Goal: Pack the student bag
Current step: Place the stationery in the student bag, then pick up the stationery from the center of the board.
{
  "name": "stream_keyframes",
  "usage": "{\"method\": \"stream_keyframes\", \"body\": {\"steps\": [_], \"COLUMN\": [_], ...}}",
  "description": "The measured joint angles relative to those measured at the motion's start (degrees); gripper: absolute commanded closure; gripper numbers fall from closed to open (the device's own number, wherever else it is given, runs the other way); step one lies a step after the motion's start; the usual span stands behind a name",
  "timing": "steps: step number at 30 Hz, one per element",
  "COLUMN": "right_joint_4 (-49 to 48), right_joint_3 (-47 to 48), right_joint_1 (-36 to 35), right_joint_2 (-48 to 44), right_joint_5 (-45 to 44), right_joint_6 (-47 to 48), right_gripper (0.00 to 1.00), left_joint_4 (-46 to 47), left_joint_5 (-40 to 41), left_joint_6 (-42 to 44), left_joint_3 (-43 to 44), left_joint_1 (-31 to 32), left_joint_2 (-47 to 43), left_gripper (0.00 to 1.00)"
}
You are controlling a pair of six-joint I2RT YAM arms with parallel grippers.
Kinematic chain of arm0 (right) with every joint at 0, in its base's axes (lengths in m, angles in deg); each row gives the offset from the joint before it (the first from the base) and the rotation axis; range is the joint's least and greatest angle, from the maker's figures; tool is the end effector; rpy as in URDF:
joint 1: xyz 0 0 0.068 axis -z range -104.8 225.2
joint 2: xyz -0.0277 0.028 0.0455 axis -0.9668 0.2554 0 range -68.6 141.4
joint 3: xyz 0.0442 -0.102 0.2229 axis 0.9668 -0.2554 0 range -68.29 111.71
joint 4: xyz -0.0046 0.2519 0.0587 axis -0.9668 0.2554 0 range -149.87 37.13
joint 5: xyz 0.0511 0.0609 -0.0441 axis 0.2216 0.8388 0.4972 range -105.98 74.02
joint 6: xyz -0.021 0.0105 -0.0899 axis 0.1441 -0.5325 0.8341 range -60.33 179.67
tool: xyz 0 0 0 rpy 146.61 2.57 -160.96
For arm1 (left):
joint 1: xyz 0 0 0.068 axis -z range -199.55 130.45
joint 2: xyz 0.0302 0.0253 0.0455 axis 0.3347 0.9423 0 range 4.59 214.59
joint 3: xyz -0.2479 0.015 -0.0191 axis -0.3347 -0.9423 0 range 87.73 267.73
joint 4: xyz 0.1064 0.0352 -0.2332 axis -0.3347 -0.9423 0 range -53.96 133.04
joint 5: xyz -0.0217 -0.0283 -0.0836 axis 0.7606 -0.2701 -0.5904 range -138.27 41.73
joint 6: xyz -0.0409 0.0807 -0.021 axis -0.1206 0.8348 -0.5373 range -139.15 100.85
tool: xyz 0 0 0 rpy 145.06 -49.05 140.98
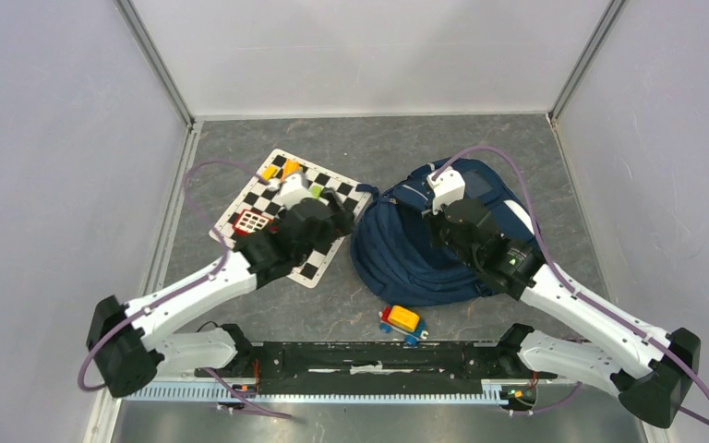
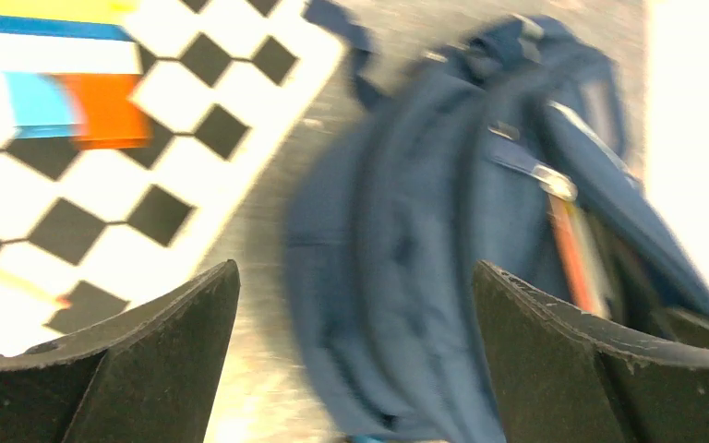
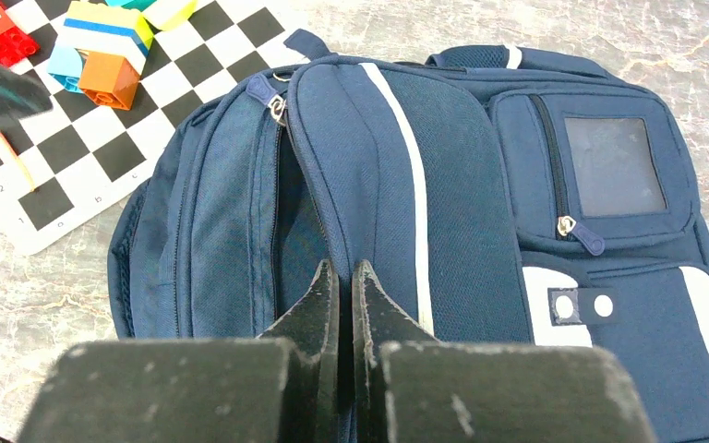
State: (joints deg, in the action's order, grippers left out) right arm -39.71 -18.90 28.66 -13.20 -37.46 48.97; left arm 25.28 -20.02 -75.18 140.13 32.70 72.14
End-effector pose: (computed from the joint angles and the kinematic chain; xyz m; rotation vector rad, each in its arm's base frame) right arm 0.2060 0.1730 0.2779 -0.3885 1.9653 0.2623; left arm 0.2160 -0.2145 0.2492 -0.3584 2.1003 -0.6193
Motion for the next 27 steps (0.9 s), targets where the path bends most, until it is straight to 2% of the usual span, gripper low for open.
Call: {"method": "stream_keyframes", "body": {"steps": [3,8,11,18,27], "right_joint_4": [-0.11,-0.39,-0.48,-0.98,-1.22], "right_joint_3": [-0.15,-0.24,-0.28,-0.46,-0.52], "right_joint_1": [-0.04,-0.07,-0.07,-0.07,-0.09], "right_joint_2": [0.0,0.04,0.28,0.59,0.94], "right_joint_5": [0.0,0.07,0.39,0.55,0.55], "right_joint_6": [0.0,0.0,0.0,0.0,0.02], "right_gripper": [1.0,1.0,1.0,1.0,1.0], "left_joint_4": [-6.32,-15.21,-18.03,-19.32,-15.89], "left_joint_5": [0.44,2.1,2.14,0.76,-3.02], "left_joint_6": [0.2,0.68,1.46,2.84,3.1], "left_joint_3": [-3.72,-6.4,-7.23,-7.98,-8.22], "left_joint_1": [-7.61,-16.26,-20.98,-29.62,-34.01], "left_joint_2": [-4.55,-7.5,-6.99,-0.81,7.39], "left_gripper": [0.01,0.2,0.26,0.41,0.48]}}
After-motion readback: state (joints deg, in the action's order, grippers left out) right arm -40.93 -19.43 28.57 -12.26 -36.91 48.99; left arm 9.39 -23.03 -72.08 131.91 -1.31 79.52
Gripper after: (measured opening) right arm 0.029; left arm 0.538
